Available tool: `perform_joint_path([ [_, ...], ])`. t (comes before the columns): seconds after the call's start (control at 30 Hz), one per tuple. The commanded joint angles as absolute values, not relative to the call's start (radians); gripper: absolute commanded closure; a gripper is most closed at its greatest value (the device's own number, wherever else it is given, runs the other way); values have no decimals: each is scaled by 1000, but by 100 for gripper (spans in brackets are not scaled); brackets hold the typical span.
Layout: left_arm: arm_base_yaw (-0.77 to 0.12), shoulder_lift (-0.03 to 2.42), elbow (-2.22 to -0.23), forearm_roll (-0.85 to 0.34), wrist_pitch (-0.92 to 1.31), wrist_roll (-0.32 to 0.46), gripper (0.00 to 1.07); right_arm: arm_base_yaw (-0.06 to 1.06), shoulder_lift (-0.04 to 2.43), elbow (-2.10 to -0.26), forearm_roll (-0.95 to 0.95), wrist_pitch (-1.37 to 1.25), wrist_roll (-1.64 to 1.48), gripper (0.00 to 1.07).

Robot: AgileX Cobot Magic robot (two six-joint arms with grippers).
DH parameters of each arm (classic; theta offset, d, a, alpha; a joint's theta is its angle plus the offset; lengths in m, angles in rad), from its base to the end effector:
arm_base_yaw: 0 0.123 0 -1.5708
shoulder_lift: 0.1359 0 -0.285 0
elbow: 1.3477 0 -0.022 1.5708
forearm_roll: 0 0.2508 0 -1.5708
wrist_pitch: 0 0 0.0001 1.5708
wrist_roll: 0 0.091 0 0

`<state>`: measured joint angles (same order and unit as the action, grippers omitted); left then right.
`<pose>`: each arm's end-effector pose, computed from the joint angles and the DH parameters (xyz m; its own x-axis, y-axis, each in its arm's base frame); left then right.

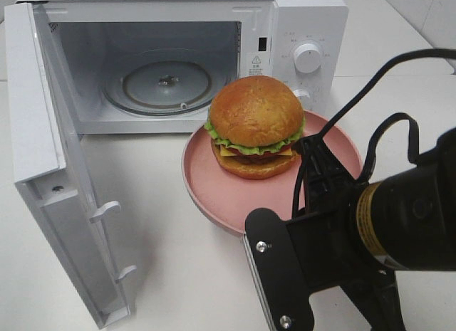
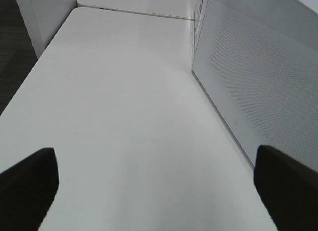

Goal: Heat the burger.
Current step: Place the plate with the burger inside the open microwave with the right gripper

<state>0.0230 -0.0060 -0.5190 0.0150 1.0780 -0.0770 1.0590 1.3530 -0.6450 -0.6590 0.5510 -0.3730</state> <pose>-0.0088 0.0010 0.2811 -0.4455 -0.0801 -0.8917 -0.0661 0.9962 -0.0565 0.1404 0.1902 0.2033 0.3654 -0.9297 -0.0451 -0.7845 -0.2815 -0.5525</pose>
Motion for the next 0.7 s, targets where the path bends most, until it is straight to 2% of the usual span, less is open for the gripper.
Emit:
perform_joint_path([
  [0.03, 22, -21, -517, 13, 1068, -78, 6, 1038, 1345, -670, -677, 512, -428, 107],
  [0.27, 22, -21, -517, 13, 1068, -78, 6, 963, 1345, -699, -535, 465, -697, 107],
  [0.43, 22, -21, -517, 13, 1068, -78, 6, 886, 1345, -699, -335, 393, -1017, 107],
  [0.7, 22, -21, -517, 13, 1068, -78, 6, 825, 1345, -699, -188, 367, -1220, 107],
])
